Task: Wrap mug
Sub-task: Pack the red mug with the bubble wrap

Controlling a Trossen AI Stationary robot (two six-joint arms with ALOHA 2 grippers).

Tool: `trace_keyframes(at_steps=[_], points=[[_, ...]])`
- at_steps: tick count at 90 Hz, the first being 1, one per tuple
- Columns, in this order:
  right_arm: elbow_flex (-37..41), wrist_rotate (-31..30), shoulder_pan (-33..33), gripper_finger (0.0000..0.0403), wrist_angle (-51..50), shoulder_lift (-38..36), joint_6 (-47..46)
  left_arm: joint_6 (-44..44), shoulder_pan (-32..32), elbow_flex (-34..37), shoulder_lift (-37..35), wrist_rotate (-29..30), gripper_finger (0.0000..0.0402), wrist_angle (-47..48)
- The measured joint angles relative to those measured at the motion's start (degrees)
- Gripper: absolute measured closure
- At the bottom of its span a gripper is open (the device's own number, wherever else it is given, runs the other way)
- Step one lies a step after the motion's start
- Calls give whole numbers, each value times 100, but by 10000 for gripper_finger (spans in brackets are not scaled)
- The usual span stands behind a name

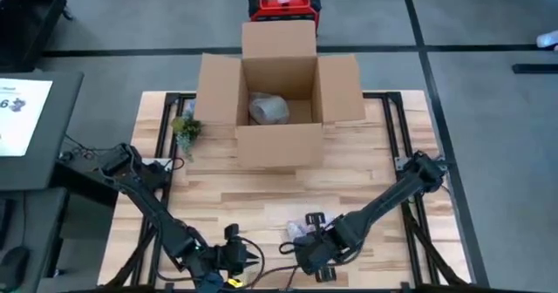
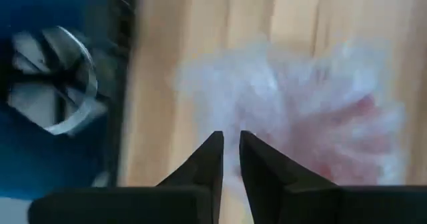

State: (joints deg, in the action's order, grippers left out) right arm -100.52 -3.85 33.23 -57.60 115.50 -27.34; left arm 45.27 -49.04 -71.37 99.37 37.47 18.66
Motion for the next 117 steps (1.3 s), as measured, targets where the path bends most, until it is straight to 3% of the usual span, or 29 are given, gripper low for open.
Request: trace_keyframes(at_steps=[20,65,102,117], points=[[546,13,-242,401,323,-54,-128,-1,0,2,0,1,365,-2],[120,52,-391,402,191,-332,83,-2,0,2,2,1,365,-9],[1379,426,-760,402,1184,-23,66,14,-11,2,7,-2,365,-13],[1122,461,-804,403,736,-46,94,28,-11,2,7,-2,365,-11]])
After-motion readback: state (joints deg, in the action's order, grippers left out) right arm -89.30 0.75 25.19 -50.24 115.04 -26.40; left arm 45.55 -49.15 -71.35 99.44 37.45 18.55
